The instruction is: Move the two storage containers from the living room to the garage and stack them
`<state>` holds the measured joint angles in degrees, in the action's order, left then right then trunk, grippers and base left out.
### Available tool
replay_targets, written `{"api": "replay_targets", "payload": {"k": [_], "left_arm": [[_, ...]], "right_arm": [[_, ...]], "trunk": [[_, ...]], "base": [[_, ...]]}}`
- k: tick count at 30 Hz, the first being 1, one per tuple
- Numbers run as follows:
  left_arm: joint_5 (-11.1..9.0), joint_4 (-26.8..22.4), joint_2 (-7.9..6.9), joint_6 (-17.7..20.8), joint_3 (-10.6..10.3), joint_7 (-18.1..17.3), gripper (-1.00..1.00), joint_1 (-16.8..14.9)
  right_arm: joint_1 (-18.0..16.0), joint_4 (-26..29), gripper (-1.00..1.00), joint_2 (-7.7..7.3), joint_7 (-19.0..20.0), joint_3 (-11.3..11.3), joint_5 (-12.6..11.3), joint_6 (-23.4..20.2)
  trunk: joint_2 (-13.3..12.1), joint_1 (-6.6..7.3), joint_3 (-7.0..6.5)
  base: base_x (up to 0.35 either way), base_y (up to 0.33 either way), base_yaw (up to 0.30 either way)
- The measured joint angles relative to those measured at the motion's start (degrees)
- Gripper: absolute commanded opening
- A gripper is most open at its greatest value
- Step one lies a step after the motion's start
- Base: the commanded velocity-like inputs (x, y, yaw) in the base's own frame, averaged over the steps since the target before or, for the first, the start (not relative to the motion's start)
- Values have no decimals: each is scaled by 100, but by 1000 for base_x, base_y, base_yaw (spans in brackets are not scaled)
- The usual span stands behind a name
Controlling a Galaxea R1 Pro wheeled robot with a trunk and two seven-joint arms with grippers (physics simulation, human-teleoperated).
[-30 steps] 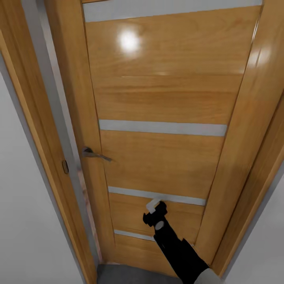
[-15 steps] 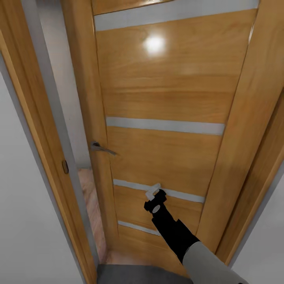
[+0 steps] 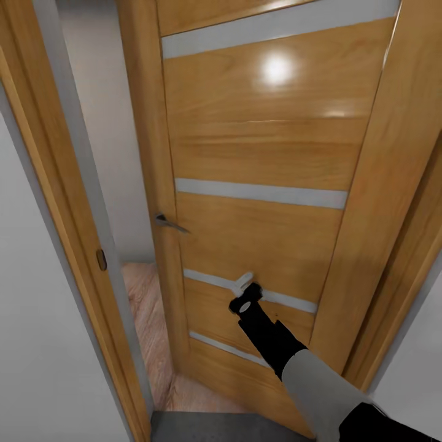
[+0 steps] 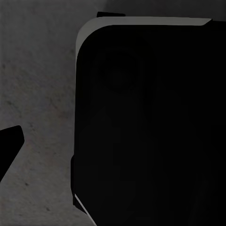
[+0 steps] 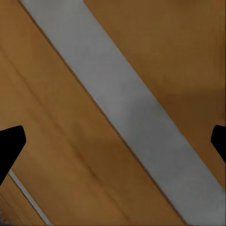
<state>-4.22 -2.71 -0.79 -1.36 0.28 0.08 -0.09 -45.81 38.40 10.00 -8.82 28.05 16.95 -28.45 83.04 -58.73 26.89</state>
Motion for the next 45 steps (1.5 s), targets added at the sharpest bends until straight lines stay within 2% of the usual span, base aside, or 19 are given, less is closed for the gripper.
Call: {"api": "replay_targets", "payload": {"k": [7,8,10,12,21,26,40,43,45], "left_arm": [[-2,0,0,0,0,0,100,0],[-1,0,0,0,0,0,100,0],[0,0,0,0,0,0,100,0],[-4,0,0,0,0,0,100,0],[-4,0,0,0,0,0,100,0],[-2,0,0,0,0,0,100,1],[0,0,0,0,0,0,100,0],[-1,1,0,-1,0,0,100,0],[0,2,0,-1,0,0,100,0]], "right_arm": [[-603,-345,100,0,-103,3,-418,-4],[-668,-370,100,0,-131,4,-353,-15],[-849,-508,100,0,-158,1,-423,-10],[-954,-572,100,0,-177,4,-379,-18],[-998,-489,100,0,-171,8,-413,-219],[-1010,-298,100,0,-181,15,-347,-360],[-1589,-336,100,0,-185,23,-863,-500],[-1744,-526,100,0,-197,33,-967,-478],[-1862,-744,100,0,-205,35,-1122,-447]], "trunk": [[0,0,0],[0,0,-1],[0,0,0],[0,0,-1],[0,0,0],[1,0,0],[1,0,0],[1,1,-2],[1,1,-2]], "base": [[0,0,0],[0,0,0],[0,0,0],[0,0,0],[0,0,0],[0,0,0],[0,0,0],[0,0,0],[0,0,0]]}}
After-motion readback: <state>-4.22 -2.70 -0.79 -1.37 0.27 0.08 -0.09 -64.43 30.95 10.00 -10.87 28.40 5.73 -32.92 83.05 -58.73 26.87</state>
